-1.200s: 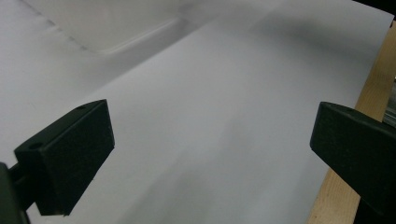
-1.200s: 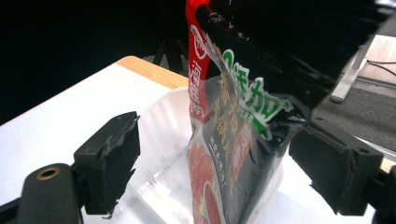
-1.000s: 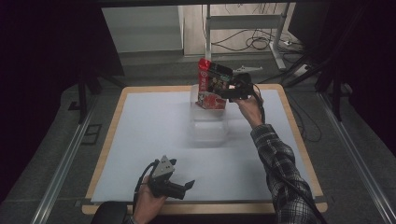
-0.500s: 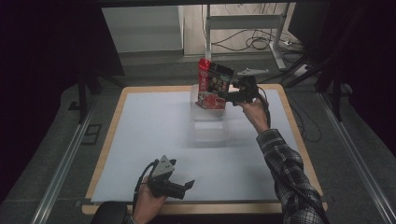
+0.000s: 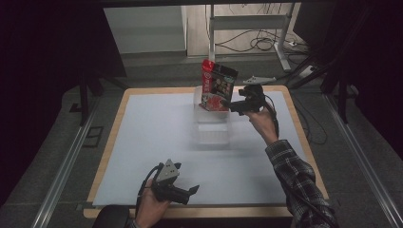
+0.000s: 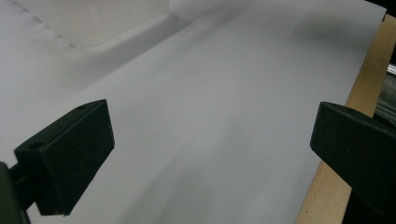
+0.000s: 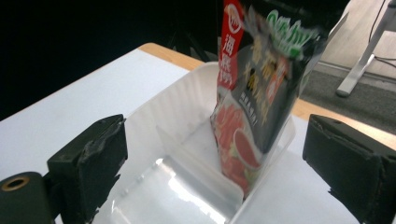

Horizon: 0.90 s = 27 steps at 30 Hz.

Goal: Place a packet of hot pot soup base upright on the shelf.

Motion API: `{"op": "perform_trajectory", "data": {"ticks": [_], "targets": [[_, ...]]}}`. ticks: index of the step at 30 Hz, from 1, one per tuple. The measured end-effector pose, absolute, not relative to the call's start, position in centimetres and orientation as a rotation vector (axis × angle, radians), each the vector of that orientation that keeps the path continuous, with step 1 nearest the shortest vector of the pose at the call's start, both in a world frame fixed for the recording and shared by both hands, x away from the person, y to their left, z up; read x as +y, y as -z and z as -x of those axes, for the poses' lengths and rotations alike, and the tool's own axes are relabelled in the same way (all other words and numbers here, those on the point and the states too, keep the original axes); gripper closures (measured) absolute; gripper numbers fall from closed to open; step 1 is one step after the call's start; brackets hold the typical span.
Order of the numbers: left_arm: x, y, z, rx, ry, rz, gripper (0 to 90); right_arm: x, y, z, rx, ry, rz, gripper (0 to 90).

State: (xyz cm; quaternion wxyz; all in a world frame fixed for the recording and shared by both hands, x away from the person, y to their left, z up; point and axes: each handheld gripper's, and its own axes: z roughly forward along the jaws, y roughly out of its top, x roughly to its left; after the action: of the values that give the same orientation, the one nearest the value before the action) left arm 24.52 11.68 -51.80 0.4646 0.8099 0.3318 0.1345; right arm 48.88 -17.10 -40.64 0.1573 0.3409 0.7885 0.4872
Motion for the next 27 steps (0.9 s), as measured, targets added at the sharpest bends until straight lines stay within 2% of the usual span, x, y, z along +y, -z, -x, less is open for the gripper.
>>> {"op": "perform_trajectory", "data": {"ticks": [27], "targets": [[11.4, 51.9, -24.5, 0.814, -0.335, -2.02, 0.0, -17.9, 43.0, -44.1, 2.353, -1.303, -0.935, 3.3]]}}
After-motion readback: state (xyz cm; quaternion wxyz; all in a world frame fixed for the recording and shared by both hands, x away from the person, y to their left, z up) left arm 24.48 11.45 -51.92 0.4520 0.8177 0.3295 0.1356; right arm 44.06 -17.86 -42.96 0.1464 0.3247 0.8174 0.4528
